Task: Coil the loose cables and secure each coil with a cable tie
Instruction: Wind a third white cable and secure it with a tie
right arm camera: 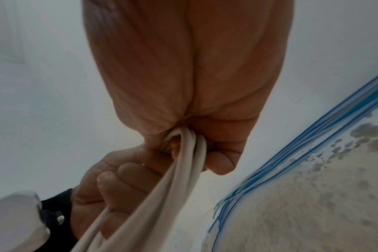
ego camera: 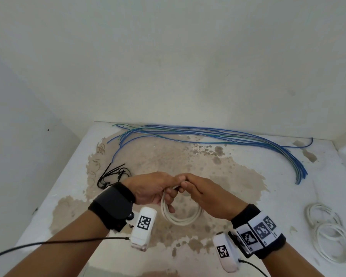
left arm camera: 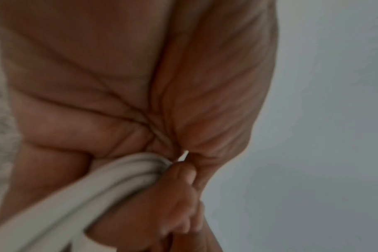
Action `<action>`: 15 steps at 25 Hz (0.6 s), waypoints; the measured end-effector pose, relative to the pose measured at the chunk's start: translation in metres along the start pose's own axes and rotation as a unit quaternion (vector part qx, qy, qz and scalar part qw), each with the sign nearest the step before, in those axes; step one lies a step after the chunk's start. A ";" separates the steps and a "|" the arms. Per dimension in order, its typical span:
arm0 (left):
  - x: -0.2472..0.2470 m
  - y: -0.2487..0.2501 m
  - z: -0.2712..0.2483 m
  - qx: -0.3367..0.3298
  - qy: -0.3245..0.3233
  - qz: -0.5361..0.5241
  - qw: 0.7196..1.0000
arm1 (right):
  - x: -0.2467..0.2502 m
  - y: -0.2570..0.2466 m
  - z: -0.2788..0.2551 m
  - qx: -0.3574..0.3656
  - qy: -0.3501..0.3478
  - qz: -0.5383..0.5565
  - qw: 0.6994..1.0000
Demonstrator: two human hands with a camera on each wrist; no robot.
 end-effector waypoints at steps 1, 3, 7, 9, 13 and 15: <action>0.004 -0.002 -0.003 0.004 -0.014 -0.004 1.000 | -0.005 -0.001 0.002 0.000 -0.001 0.012 1.000; 0.015 -0.012 -0.010 0.001 -0.038 -0.037 0.999 | -0.019 -0.003 0.013 -0.001 0.007 0.025 1.000; 0.044 -0.042 -0.022 -0.023 -0.058 -0.148 0.987 | -0.051 -0.004 0.043 0.020 0.015 0.011 1.000; 0.066 -0.060 -0.032 -0.022 -0.057 -0.167 0.984 | -0.075 -0.007 0.062 0.029 0.013 0.007 0.999; 0.128 -0.102 -0.063 -0.020 -0.014 -0.172 0.985 | -0.142 -0.012 0.111 0.007 -0.009 0.036 0.999; 0.162 -0.127 -0.079 -0.019 0.030 -0.196 0.980 | -0.169 0.000 0.139 -0.067 -0.017 0.066 0.995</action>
Point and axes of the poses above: each hand's wrist, its own z-axis towards the middle knuckle, its own x-axis out of the back of the hand, y = z × x, the point moved 5 cm from there along z, towards the middle knuckle, and after that the axes turned 3 degrees about z, right-handed, at the moved point
